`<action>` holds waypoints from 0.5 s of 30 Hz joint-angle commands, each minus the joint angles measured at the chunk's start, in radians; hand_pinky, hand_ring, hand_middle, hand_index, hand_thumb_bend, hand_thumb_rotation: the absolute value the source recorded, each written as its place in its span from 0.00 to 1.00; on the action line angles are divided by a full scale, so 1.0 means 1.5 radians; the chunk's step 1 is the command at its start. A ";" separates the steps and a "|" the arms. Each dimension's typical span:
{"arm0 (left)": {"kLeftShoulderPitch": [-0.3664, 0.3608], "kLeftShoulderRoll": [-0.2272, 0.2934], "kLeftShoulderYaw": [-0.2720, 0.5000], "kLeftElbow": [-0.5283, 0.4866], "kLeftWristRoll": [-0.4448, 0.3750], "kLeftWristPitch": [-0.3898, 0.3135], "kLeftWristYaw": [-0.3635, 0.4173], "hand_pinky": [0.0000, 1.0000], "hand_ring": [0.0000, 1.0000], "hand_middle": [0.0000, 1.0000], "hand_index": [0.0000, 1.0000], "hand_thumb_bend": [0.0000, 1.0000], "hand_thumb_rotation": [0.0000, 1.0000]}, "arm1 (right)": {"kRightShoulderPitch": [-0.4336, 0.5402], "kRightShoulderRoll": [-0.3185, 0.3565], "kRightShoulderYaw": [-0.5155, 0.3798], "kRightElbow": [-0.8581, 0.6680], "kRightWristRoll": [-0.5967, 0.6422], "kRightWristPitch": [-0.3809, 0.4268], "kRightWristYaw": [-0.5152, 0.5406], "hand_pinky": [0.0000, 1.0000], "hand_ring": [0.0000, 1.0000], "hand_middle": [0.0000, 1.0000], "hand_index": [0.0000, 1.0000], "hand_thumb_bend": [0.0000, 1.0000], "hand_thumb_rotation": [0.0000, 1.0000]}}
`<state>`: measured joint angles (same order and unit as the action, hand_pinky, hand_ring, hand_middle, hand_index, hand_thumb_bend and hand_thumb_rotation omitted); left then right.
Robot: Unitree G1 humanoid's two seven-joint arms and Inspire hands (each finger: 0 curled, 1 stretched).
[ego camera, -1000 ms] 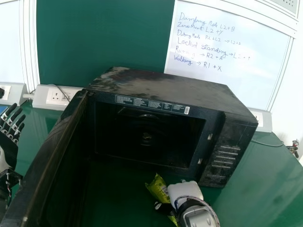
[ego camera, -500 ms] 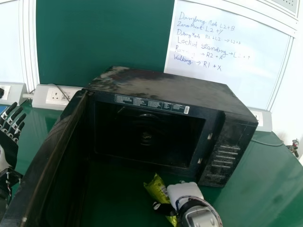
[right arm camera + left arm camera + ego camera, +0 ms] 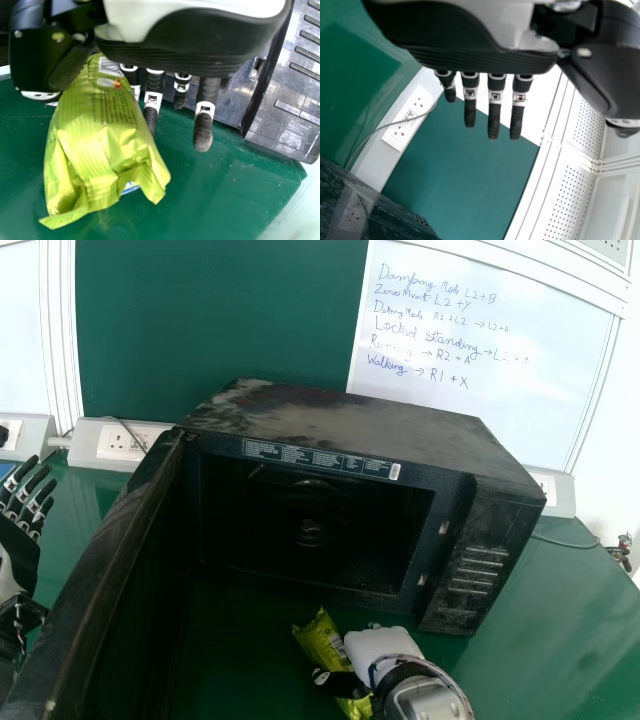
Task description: Put biscuit inside oven
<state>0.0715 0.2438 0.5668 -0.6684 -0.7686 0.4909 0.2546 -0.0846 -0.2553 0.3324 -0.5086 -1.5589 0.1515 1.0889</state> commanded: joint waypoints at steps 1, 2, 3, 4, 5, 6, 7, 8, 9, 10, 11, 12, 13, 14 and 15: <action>-0.004 0.002 -0.007 -0.011 -0.002 0.007 0.005 0.94 0.85 0.80 0.77 0.17 0.99 | -0.008 0.002 -0.008 -0.012 0.005 0.003 0.001 0.18 0.26 0.47 0.69 0.57 0.00; -0.004 0.001 -0.007 -0.011 -0.003 0.007 0.007 0.94 0.85 0.80 0.77 0.17 0.99 | -0.008 0.002 -0.009 -0.012 0.006 0.002 0.000 0.18 0.26 0.47 0.69 0.57 0.00; -0.003 0.001 -0.008 -0.011 -0.003 0.006 0.007 0.95 0.85 0.80 0.77 0.18 0.99 | -0.009 0.003 -0.010 -0.012 0.007 0.002 -0.002 0.18 0.26 0.47 0.69 0.57 0.00; -0.003 0.000 -0.008 -0.011 -0.003 0.005 0.006 0.95 0.85 0.80 0.78 0.18 0.99 | -0.010 0.003 -0.010 -0.012 0.007 0.003 -0.001 0.18 0.25 0.47 0.69 0.57 0.00; -0.003 0.000 -0.008 -0.011 -0.004 0.004 0.006 0.95 0.85 0.80 0.78 0.18 0.96 | -0.011 0.003 -0.011 -0.011 0.006 0.003 0.000 0.17 0.25 0.47 0.69 0.57 0.00; -0.002 0.000 -0.008 -0.011 -0.005 0.004 0.005 0.95 0.85 0.80 0.78 0.17 0.95 | -0.013 0.004 -0.011 -0.010 0.006 0.004 0.001 0.17 0.25 0.47 0.68 0.57 0.00; -0.002 0.001 -0.008 -0.011 -0.005 0.003 0.004 0.95 0.86 0.80 0.79 0.17 0.96 | -0.013 0.005 -0.012 -0.009 0.007 0.004 0.001 0.17 0.25 0.47 0.68 0.57 0.00; -0.002 0.001 -0.007 -0.010 -0.005 0.002 0.002 0.95 0.86 0.80 0.79 0.17 0.96 | -0.013 0.006 -0.013 -0.008 0.007 0.004 -0.002 0.18 0.25 0.47 0.68 0.57 0.00; -0.002 0.002 -0.007 -0.009 -0.004 0.002 0.001 0.95 0.86 0.80 0.80 0.17 0.97 | -0.013 0.007 -0.014 -0.008 0.009 0.004 -0.004 0.18 0.26 0.47 0.67 0.57 0.00; -0.002 0.002 -0.008 -0.010 -0.003 0.003 0.002 0.95 0.85 0.80 0.80 0.17 0.98 | -0.013 0.007 -0.015 -0.007 0.009 0.004 -0.004 0.18 0.26 0.47 0.67 0.57 0.00; -0.001 0.003 -0.008 -0.011 -0.003 0.003 0.002 0.95 0.85 0.80 0.79 0.17 0.99 | -0.014 0.007 -0.016 -0.007 0.010 0.004 -0.005 0.18 0.26 0.47 0.67 0.57 0.00; -0.001 0.003 -0.008 -0.013 -0.003 0.004 0.003 0.95 0.85 0.80 0.79 0.17 1.00 | -0.013 0.008 -0.016 -0.006 0.011 0.004 -0.008 0.19 0.26 0.47 0.67 0.57 0.00; -0.001 0.003 -0.009 -0.013 -0.002 0.004 0.003 0.95 0.86 0.80 0.79 0.16 1.00 | -0.012 0.009 -0.017 -0.006 0.013 0.005 -0.011 0.19 0.27 0.47 0.66 0.57 0.00; 0.000 0.003 -0.009 -0.013 -0.002 0.004 0.003 0.95 0.86 0.81 0.80 0.17 1.00 | -0.010 0.010 -0.019 -0.006 0.015 0.006 -0.017 0.20 0.27 0.47 0.66 0.57 0.00; 0.000 0.003 -0.009 -0.013 -0.001 0.004 0.003 0.95 0.86 0.81 0.81 0.17 1.00 | -0.009 0.010 -0.021 -0.007 0.018 0.007 -0.022 0.21 0.29 0.47 0.65 0.57 0.00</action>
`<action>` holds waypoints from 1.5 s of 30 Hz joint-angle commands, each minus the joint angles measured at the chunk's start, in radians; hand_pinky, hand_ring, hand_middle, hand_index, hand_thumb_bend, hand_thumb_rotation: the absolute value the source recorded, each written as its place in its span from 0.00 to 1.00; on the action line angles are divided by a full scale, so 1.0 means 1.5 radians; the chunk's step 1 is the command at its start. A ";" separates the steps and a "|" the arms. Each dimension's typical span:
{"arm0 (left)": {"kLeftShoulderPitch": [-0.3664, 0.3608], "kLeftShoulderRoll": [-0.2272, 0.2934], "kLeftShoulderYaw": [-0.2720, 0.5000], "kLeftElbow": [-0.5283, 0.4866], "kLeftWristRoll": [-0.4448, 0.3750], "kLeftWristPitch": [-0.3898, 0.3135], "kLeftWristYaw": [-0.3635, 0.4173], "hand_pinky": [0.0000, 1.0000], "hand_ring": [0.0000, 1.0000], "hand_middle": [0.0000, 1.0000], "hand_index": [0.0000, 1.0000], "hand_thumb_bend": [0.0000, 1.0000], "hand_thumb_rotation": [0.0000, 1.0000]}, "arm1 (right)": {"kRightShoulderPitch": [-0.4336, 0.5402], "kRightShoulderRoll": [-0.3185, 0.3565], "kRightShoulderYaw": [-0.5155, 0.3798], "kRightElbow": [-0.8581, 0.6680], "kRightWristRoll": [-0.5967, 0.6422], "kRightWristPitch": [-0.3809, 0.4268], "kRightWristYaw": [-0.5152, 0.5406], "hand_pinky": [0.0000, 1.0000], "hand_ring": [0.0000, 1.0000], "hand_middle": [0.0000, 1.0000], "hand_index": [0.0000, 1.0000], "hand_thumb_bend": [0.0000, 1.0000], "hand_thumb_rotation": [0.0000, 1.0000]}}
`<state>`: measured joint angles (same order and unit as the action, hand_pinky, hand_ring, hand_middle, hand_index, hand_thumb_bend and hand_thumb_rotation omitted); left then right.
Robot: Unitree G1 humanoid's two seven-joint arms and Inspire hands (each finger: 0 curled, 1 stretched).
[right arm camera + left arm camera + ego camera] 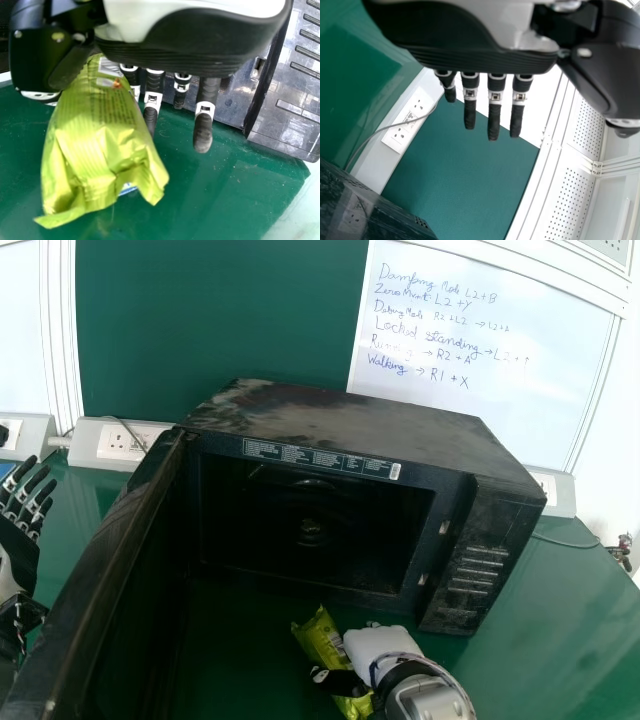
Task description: Put biscuit inside oven
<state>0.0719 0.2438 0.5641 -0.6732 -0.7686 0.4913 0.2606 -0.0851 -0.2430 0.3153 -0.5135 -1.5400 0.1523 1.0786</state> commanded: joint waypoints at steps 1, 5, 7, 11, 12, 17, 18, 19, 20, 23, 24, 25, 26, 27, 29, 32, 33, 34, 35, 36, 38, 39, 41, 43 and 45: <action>0.000 0.002 -0.007 -0.011 -0.001 0.004 0.000 0.95 0.86 0.81 0.81 0.17 1.00 | -0.007 0.004 -0.013 -0.004 0.010 0.009 -0.023 0.22 0.29 0.47 0.65 0.57 0.00; 0.001 0.004 -0.007 -0.007 -0.001 0.002 -0.006 0.95 0.86 0.81 0.80 0.17 1.00 | -0.009 0.008 -0.026 -0.004 0.024 0.019 -0.039 0.23 0.32 0.47 0.64 0.57 0.00; 0.002 0.003 -0.007 -0.007 0.000 -0.001 -0.009 0.96 0.86 0.81 0.79 0.16 1.00 | -0.016 0.004 -0.031 -0.003 0.031 0.018 -0.040 0.23 0.31 0.47 0.64 0.57 0.00; 0.002 0.002 -0.007 -0.007 -0.001 0.000 -0.009 0.97 0.87 0.81 0.78 0.16 1.00 | -0.029 -0.001 -0.041 -0.002 0.047 0.018 -0.049 0.28 0.35 0.48 0.64 0.57 0.00; 0.001 0.001 -0.007 -0.008 -0.001 0.001 -0.006 0.97 0.87 0.80 0.78 0.16 1.00 | -0.035 -0.001 -0.042 -0.002 0.047 0.019 -0.045 0.28 0.35 0.48 0.64 0.57 0.00; 0.003 0.001 -0.007 -0.010 -0.001 0.003 -0.005 0.99 0.89 0.83 0.80 0.17 1.00 | -0.062 -0.004 -0.045 0.008 0.048 0.022 -0.043 0.29 0.36 0.48 0.66 0.57 0.00; 0.003 0.000 -0.007 -0.010 -0.002 0.003 -0.003 0.99 0.89 0.83 0.80 0.17 1.00 | -0.068 -0.004 -0.045 0.012 0.048 0.023 -0.046 0.29 0.36 0.48 0.66 0.57 0.00; 0.003 -0.001 -0.006 -0.010 -0.003 0.002 -0.004 0.99 0.89 0.83 0.79 0.17 1.00 | -0.074 -0.003 -0.045 0.016 0.048 0.025 -0.050 0.29 0.35 0.48 0.66 0.57 0.00; 0.003 -0.001 -0.006 -0.010 -0.003 0.002 -0.004 1.00 0.89 0.83 0.79 0.17 1.00 | -0.077 -0.003 -0.045 0.018 0.049 0.026 -0.052 0.29 0.35 0.48 0.66 0.57 0.00; 0.004 -0.001 -0.006 -0.009 -0.001 0.002 -0.003 1.00 0.89 0.83 0.79 0.17 1.00 | -0.089 -0.002 -0.043 0.027 0.046 0.030 -0.056 0.27 0.34 0.48 0.65 0.57 0.00; 0.004 -0.001 -0.006 -0.010 -0.002 0.002 -0.002 1.00 0.89 0.83 0.79 0.17 1.00 | -0.092 0.000 -0.042 0.030 0.044 0.031 -0.060 0.26 0.33 0.48 0.65 0.57 0.00; 0.004 -0.001 -0.006 -0.009 -0.002 0.002 -0.003 1.00 0.89 0.83 0.79 0.17 1.00 | -0.096 0.000 -0.042 0.033 0.043 0.031 -0.065 0.27 0.34 0.48 0.65 0.57 0.00; 0.004 -0.002 -0.006 -0.009 -0.003 0.001 -0.004 1.00 0.90 0.83 0.79 0.17 1.00 | -0.099 0.001 -0.041 0.035 0.045 0.032 -0.069 0.27 0.34 0.48 0.64 0.57 0.00; 0.004 -0.002 -0.006 -0.009 -0.004 0.001 -0.004 1.00 0.90 0.83 0.79 0.17 1.00 | -0.103 0.003 -0.041 0.038 0.046 0.033 -0.070 0.28 0.36 0.48 0.64 0.57 0.00; 0.005 -0.002 -0.006 -0.009 -0.004 0.000 -0.005 1.00 0.92 0.85 0.82 0.17 1.00 | -0.112 0.006 -0.041 0.046 0.049 0.036 -0.076 0.29 0.36 0.48 0.64 0.57 0.00; 0.005 -0.003 -0.005 -0.009 -0.007 0.000 -0.006 1.00 0.92 0.85 0.81 0.17 1.00 | -0.126 0.006 -0.041 0.061 0.059 0.039 -0.090 0.34 0.41 0.48 0.63 0.56 0.00; 0.005 -0.003 -0.004 -0.008 -0.008 -0.001 -0.008 1.00 0.93 0.85 0.81 0.17 1.00 | -0.130 0.007 -0.041 0.066 0.061 0.041 -0.092 0.36 0.42 0.48 0.63 0.56 0.00; 0.005 -0.003 -0.003 -0.007 -0.010 -0.002 -0.009 1.00 0.92 0.85 0.81 0.17 1.00 | -0.135 0.007 -0.040 0.070 0.063 0.042 -0.093 0.36 0.42 0.48 0.63 0.56 0.00; 0.005 -0.003 -0.003 -0.007 -0.010 -0.002 -0.008 1.00 0.92 0.85 0.81 0.17 1.00 | -0.140 0.007 -0.038 0.074 0.064 0.044 -0.094 0.37 0.43 0.48 0.63 0.56 0.00; 0.005 -0.004 -0.003 -0.008 -0.010 -0.001 -0.006 1.00 0.92 0.85 0.81 0.17 0.99 | -0.144 0.009 -0.037 0.079 0.065 0.046 -0.097 0.37 0.43 0.48 0.63 0.56 0.00; 0.006 -0.004 -0.004 -0.010 -0.008 0.001 -0.003 1.00 0.92 0.85 0.81 0.18 0.97 | -0.151 0.011 -0.035 0.089 0.069 0.047 -0.109 0.37 0.42 0.48 0.62 0.56 0.00; 0.007 -0.004 -0.005 -0.012 -0.008 0.002 -0.002 1.00 0.93 0.85 0.81 0.18 0.97 | -0.153 0.011 -0.034 0.093 0.073 0.048 -0.115 0.36 0.42 0.48 0.62 0.56 0.00; 0.008 -0.003 -0.005 -0.012 -0.006 0.001 -0.005 1.00 0.93 0.86 0.81 0.18 0.96 | -0.159 0.011 -0.032 0.102 0.077 0.051 -0.125 0.34 0.41 0.48 0.62 0.56 0.00; 0.009 -0.003 -0.004 -0.011 -0.008 0.000 -0.007 1.00 0.94 0.87 0.82 0.18 0.96 | -0.166 0.010 -0.029 0.111 0.081 0.053 -0.133 0.31 0.38 0.48 0.63 0.57 0.00; 0.009 -0.003 -0.004 -0.010 -0.010 -0.001 -0.008 1.00 0.94 0.87 0.82 0.18 0.94 | -0.173 0.010 -0.027 0.119 0.084 0.057 -0.138 0.29 0.35 0.48 0.65 0.57 0.00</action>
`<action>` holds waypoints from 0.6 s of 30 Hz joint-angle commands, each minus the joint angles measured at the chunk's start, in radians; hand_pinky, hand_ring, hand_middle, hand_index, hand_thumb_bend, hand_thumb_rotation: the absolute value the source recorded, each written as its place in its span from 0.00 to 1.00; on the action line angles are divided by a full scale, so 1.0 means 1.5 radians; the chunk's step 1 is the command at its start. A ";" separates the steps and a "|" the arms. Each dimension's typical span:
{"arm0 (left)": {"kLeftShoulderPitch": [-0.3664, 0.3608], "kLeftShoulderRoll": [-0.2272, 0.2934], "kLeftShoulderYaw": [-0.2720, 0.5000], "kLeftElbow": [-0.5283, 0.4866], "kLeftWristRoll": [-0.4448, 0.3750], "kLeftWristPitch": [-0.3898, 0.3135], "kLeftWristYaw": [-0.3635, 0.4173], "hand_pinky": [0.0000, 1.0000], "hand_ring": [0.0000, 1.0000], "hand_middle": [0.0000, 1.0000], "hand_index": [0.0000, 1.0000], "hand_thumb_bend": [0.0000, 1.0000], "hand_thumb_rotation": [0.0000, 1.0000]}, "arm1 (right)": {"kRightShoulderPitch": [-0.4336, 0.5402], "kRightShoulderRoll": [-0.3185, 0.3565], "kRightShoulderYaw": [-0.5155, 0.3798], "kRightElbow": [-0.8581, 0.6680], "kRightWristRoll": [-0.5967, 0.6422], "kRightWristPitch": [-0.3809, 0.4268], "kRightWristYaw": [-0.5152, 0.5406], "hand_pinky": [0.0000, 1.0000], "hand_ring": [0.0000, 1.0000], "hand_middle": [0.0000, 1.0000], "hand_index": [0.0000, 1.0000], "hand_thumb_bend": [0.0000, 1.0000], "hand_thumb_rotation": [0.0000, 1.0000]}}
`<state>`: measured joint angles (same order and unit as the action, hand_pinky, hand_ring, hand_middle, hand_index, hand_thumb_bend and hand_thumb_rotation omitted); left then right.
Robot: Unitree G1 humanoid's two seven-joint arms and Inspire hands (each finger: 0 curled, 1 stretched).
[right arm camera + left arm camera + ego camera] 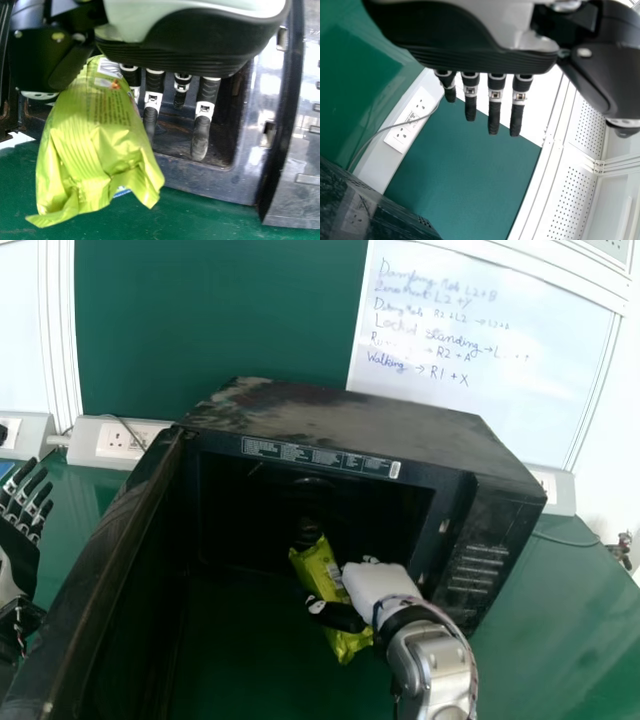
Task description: Put biscuit inside oven
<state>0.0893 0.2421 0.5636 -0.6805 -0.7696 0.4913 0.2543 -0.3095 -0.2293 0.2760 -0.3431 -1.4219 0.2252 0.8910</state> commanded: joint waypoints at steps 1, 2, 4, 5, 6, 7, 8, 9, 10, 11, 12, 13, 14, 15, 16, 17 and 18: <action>-0.002 -0.001 -0.003 -0.005 -0.009 -0.001 -0.003 1.00 0.94 0.87 0.82 0.18 0.94 | -0.028 0.001 0.001 0.011 0.006 0.011 -0.014 0.28 0.34 0.48 0.65 0.57 0.00; -0.002 -0.001 -0.003 -0.005 -0.008 -0.001 -0.003 1.00 0.94 0.87 0.82 0.18 0.94 | -0.032 0.001 0.003 0.015 0.006 0.012 -0.015 0.29 0.35 0.48 0.64 0.57 0.00; -0.003 -0.002 -0.004 -0.004 -0.008 -0.002 -0.004 1.00 0.94 0.87 0.82 0.18 0.97 | -0.042 0.001 0.007 0.024 0.005 0.017 -0.020 0.31 0.38 0.49 0.63 0.55 0.00; -0.003 -0.003 -0.004 -0.004 -0.008 -0.003 -0.003 1.00 0.94 0.87 0.82 0.17 0.97 | -0.047 0.002 0.009 0.029 0.004 0.019 -0.023 0.32 0.40 0.50 0.62 0.54 0.00; -0.003 -0.003 -0.004 -0.003 -0.009 -0.004 -0.005 1.00 0.94 0.87 0.82 0.17 0.96 | -0.053 0.005 0.011 0.037 0.004 0.021 -0.031 0.33 0.40 0.50 0.62 0.54 0.00; -0.003 -0.004 -0.004 -0.003 -0.009 -0.004 -0.004 1.00 0.94 0.87 0.82 0.17 0.95 | -0.059 0.008 0.012 0.044 0.005 0.025 -0.037 0.33 0.41 0.50 0.62 0.54 0.00; -0.004 -0.005 -0.004 -0.004 -0.009 -0.002 -0.001 1.00 0.94 0.87 0.82 0.17 0.94 | -0.065 0.011 0.014 0.050 0.006 0.028 -0.043 0.33 0.41 0.50 0.62 0.54 0.00; -0.004 -0.005 -0.005 -0.004 -0.008 -0.002 0.000 1.00 0.94 0.87 0.82 0.18 0.92 | -0.069 0.014 0.015 0.055 0.009 0.032 -0.052 0.31 0.41 0.50 0.64 0.53 0.00; -0.004 -0.005 -0.005 -0.004 -0.006 -0.002 -0.001 1.00 0.94 0.87 0.82 0.18 0.90 | -0.073 0.016 0.017 0.061 0.010 0.036 -0.056 0.27 0.41 0.50 0.64 0.53 0.00; -0.004 -0.005 -0.005 -0.003 -0.006 -0.002 -0.001 1.00 0.94 0.88 0.82 0.18 0.90 | -0.077 0.016 0.018 0.066 0.013 0.038 -0.062 0.26 0.41 0.50 0.65 0.53 0.00; -0.004 -0.004 -0.004 -0.003 -0.006 -0.002 -0.001 1.00 0.95 0.88 0.83 0.19 0.90 | -0.083 0.016 0.020 0.072 0.014 0.040 -0.064 0.26 0.41 0.50 0.63 0.53 0.00; -0.004 -0.003 -0.004 -0.003 -0.006 -0.001 -0.001 1.00 0.95 0.88 0.83 0.19 0.90 | -0.087 0.016 0.021 0.078 0.017 0.042 -0.067 0.25 0.41 0.51 0.55 0.52 0.00; -0.004 -0.003 -0.004 -0.004 -0.005 -0.002 -0.002 1.00 0.95 0.88 0.83 0.19 0.90 | -0.092 0.016 0.022 0.083 0.019 0.043 -0.071 0.25 0.41 0.51 0.54 0.52 0.00; -0.004 -0.003 -0.005 -0.005 -0.004 -0.002 -0.002 1.00 0.94 0.88 0.82 0.19 0.90 | -0.096 0.015 0.024 0.088 0.021 0.043 -0.076 0.28 0.40 0.48 0.55 0.52 0.00; -0.004 -0.004 -0.005 -0.006 -0.005 -0.002 0.000 1.00 0.94 0.87 0.82 0.19 0.91 | -0.100 0.014 0.025 0.092 0.022 0.043 -0.081 0.28 0.40 0.48 0.54 0.52 0.00; -0.004 -0.005 -0.005 -0.007 -0.006 -0.001 0.001 1.00 0.93 0.87 0.82 0.19 0.91 | -0.105 0.013 0.027 0.097 0.024 0.043 -0.084 0.25 0.40 0.50 0.51 0.52 0.00; -0.004 -0.005 -0.005 -0.008 -0.007 -0.001 0.001 1.00 0.93 0.87 0.83 0.19 0.91 | -0.109 0.011 0.028 0.101 0.027 0.042 -0.087 0.21 0.40 0.50 0.50 0.52 0.00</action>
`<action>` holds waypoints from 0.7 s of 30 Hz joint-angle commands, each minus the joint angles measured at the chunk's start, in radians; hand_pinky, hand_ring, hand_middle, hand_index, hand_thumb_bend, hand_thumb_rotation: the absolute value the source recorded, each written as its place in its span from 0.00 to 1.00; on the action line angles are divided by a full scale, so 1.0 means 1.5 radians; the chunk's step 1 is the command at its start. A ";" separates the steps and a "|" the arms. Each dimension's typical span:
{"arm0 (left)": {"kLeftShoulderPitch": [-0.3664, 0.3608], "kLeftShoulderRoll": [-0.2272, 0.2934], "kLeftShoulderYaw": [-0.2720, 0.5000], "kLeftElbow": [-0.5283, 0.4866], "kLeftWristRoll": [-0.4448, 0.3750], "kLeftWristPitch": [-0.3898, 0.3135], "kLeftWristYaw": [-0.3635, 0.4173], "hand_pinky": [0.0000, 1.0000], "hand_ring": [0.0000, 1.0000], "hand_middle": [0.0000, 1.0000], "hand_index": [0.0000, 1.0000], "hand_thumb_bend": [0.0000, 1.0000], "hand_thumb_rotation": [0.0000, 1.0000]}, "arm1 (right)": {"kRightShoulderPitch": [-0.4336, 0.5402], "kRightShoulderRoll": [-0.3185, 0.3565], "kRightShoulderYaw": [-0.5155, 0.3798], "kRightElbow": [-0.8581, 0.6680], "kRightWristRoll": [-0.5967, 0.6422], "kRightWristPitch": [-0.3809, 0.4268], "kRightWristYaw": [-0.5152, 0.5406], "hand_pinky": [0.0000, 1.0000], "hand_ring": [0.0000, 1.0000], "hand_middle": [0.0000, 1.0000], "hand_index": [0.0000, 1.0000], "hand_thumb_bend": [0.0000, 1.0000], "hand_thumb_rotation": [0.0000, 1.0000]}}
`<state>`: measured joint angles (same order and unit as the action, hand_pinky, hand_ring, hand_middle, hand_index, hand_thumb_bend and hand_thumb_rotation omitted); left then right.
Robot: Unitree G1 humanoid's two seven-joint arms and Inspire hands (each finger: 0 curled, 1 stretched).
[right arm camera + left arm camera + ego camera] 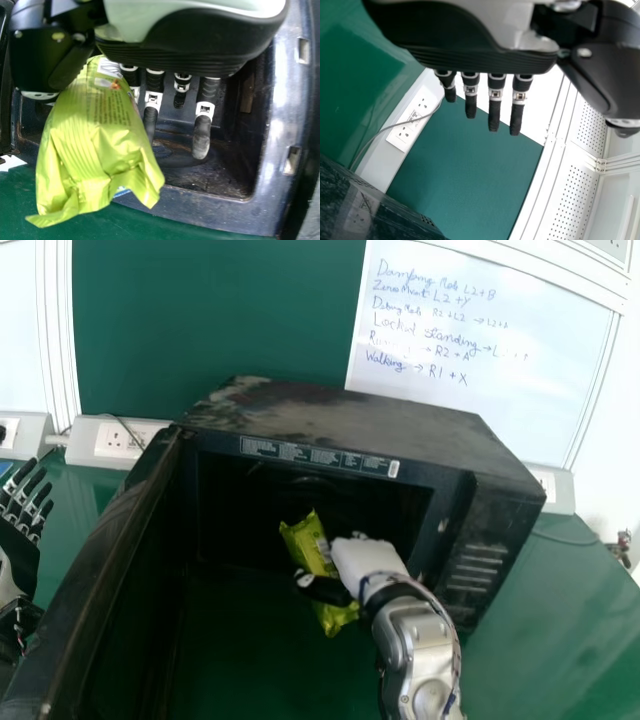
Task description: Put biscuit inside oven
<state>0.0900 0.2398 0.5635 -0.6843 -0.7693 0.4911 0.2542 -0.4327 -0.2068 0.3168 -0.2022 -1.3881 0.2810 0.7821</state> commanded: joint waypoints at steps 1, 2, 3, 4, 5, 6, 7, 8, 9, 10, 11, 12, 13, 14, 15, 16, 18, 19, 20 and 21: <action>-0.004 -0.003 -0.005 -0.006 -0.008 -0.001 0.000 1.00 0.93 0.87 0.83 0.19 0.92 | -0.031 -0.007 0.001 0.009 0.010 0.002 -0.020 0.20 0.40 0.51 0.50 0.52 0.00; -0.003 -0.003 -0.005 -0.004 -0.007 -0.004 -0.003 1.00 0.93 0.88 0.83 0.19 0.92 | -0.033 -0.010 0.001 0.011 0.016 -0.003 -0.033 0.21 0.40 0.51 0.49 0.52 0.00; -0.003 -0.004 -0.005 -0.004 -0.007 -0.003 -0.001 1.00 0.93 0.87 0.83 0.19 0.92 | -0.036 -0.011 0.001 0.015 0.021 -0.003 -0.039 0.22 0.40 0.51 0.49 0.52 0.00; -0.004 -0.006 -0.005 -0.005 -0.008 -0.002 0.001 1.00 0.93 0.87 0.83 0.19 0.91 | -0.041 -0.012 0.002 0.020 0.024 -0.003 -0.044 0.23 0.40 0.50 0.49 0.52 0.00; -0.004 -0.006 -0.005 -0.006 -0.009 -0.002 0.003 1.00 0.93 0.87 0.83 0.19 0.90 | -0.045 -0.013 0.003 0.025 0.026 -0.001 -0.049 0.23 0.40 0.50 0.49 0.52 0.00; -0.004 -0.006 -0.005 -0.007 -0.009 -0.002 0.003 1.00 0.93 0.87 0.83 0.18 0.90 | -0.050 -0.014 0.004 0.031 0.028 0.000 -0.054 0.23 0.40 0.50 0.49 0.52 0.00; -0.004 -0.005 -0.005 -0.006 -0.008 -0.002 0.001 1.00 0.92 0.87 0.83 0.18 0.90 | -0.054 -0.014 0.005 0.037 0.031 0.001 -0.060 0.23 0.40 0.50 0.49 0.52 0.00; -0.003 -0.004 -0.005 -0.004 -0.007 -0.003 -0.002 1.00 0.92 0.86 0.82 0.19 0.90 | -0.059 -0.016 0.006 0.044 0.034 0.001 -0.063 0.25 0.41 0.50 0.49 0.52 0.00; -0.003 -0.003 -0.004 -0.003 -0.007 -0.003 -0.003 1.00 0.91 0.86 0.82 0.19 0.90 | -0.064 -0.017 0.007 0.051 0.039 0.001 -0.066 0.27 0.41 0.50 0.49 0.52 0.00; -0.003 -0.004 -0.003 -0.003 -0.008 -0.004 -0.003 1.00 0.91 0.86 0.81 0.19 0.90 | -0.069 -0.018 0.008 0.058 0.043 0.002 -0.067 0.28 0.41 0.50 0.49 0.52 0.00; -0.003 -0.005 -0.003 -0.003 -0.008 -0.004 -0.001 1.00 0.91 0.86 0.81 0.19 0.90 | -0.075 -0.019 0.009 0.064 0.046 0.004 -0.068 0.29 0.41 0.50 0.49 0.52 0.00; -0.003 -0.006 -0.003 -0.004 -0.008 -0.003 0.000 1.00 0.91 0.86 0.81 0.19 0.90 | -0.080 -0.018 0.011 0.071 0.048 0.007 -0.070 0.29 0.41 0.50 0.49 0.52 0.00; -0.003 -0.006 -0.003 -0.003 -0.008 -0.004 0.000 1.00 0.91 0.86 0.82 0.18 0.90 | -0.086 -0.018 0.013 0.080 0.046 0.010 -0.071 0.28 0.41 0.50 0.49 0.52 0.00; -0.003 -0.007 -0.003 -0.003 -0.008 -0.004 -0.001 1.00 0.91 0.85 0.82 0.18 0.90 | -0.092 -0.018 0.015 0.087 0.046 0.012 -0.073 0.24 0.41 0.50 0.49 0.52 0.00; -0.003 -0.007 -0.003 -0.003 -0.009 -0.005 -0.002 1.00 0.91 0.85 0.82 0.19 0.90 | -0.098 -0.019 0.017 0.094 0.047 0.014 -0.075 0.22 0.41 0.50 0.49 0.52 0.00; -0.003 -0.007 -0.003 -0.003 -0.009 -0.006 -0.003 1.00 0.91 0.85 0.82 0.18 0.91 | -0.102 -0.020 0.019 0.100 0.049 0.015 -0.078 0.24 0.41 0.50 0.49 0.52 0.00; -0.002 -0.005 -0.004 -0.001 -0.005 -0.007 -0.006 1.00 0.91 0.85 0.82 0.18 0.91 | -0.110 -0.021 0.020 0.111 0.056 0.015 -0.086 0.35 0.41 0.48 0.53 0.52 0.00; -0.002 -0.005 -0.004 0.000 -0.002 -0.007 -0.006 1.00 0.90 0.85 0.82 0.18 0.91 | -0.115 -0.022 0.021 0.119 0.060 0.016 -0.090 0.38 0.41 0.48 0.54 0.51 0.00; -0.001 -0.005 -0.004 0.000 -0.001 -0.008 -0.007 0.99 0.90 0.84 0.82 0.18 0.91 | -0.119 -0.023 0.022 0.126 0.064 0.017 -0.094 0.41 0.41 0.48 0.54 0.52 0.00; -0.001 -0.006 -0.003 0.000 -0.002 -0.009 -0.007 0.99 0.90 0.84 0.81 0.18 0.91 | -0.124 -0.023 0.024 0.133 0.066 0.019 -0.096 0.42 0.41 0.48 0.54 0.52 0.00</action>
<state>0.0910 0.2357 0.5636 -0.6852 -0.7687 0.4874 0.2522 -0.5847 -0.2329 0.3488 -0.0169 -1.2998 0.2982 0.6566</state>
